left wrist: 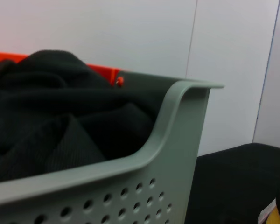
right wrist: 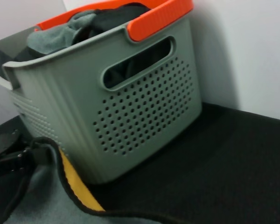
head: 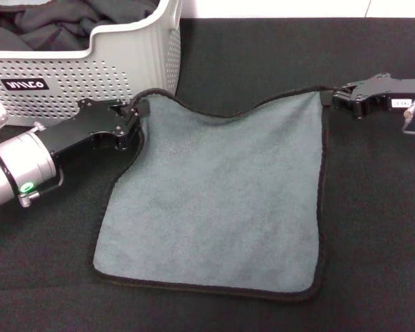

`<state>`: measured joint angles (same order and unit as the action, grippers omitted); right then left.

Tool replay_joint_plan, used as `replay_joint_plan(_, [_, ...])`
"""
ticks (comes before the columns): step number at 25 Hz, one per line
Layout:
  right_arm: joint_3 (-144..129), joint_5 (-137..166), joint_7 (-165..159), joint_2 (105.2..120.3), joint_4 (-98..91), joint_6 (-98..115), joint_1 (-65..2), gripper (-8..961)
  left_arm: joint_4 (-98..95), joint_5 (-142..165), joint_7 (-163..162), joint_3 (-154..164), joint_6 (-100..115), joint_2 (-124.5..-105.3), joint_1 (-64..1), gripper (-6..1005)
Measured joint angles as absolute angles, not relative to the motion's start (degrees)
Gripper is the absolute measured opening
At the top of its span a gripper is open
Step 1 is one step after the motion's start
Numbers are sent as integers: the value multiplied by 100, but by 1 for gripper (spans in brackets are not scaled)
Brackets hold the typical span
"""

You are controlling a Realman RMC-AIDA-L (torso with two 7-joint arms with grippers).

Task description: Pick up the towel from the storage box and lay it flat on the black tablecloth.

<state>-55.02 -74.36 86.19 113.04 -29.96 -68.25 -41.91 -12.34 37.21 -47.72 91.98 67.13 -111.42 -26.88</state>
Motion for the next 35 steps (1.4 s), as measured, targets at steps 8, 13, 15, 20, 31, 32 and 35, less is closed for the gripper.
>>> replay_joint_plan(8, [-5501,-7427,8619,11306,-2834,-6590,-4207,34,-1208,3753,-4764,9195,6588,-11155,-2690,30])
replay_joint_plan(13, [-5501,-7414,8620,11309,-2789,-6585,-4220,35,-1219,3878,-4763,9172,6558,-11177,-2690,31])
replay_joint_plan(15, [-5501,-7413,8620,11310,-2785,-6577,-4216,35,-1226,3881,-4764,9177,6521,-11189,-2690,31])
replay_joint_plan(20, [-5490,-7413,8612,11312,-2744,-6560,-4215,35,-1230,3884,-4763,9195,6501,-11205,-2689,67])
replay_joint_plan(31, [-5447,-7462,8671,11376,-3210,-6227,-3911,224,-1250,3795,-4629,8789,6474,-11308,-2515,145])
replay_joint_plan(32, [-5446,-7460,8670,11406,-3297,-6186,-3865,263,-1268,3796,-4622,8789,6484,-11305,-2499,152])
replay_joint_plan(35, [-5443,-7455,8667,11439,-3393,-6149,-3825,378,-1327,3794,-4637,8788,6497,-11285,-2456,174])
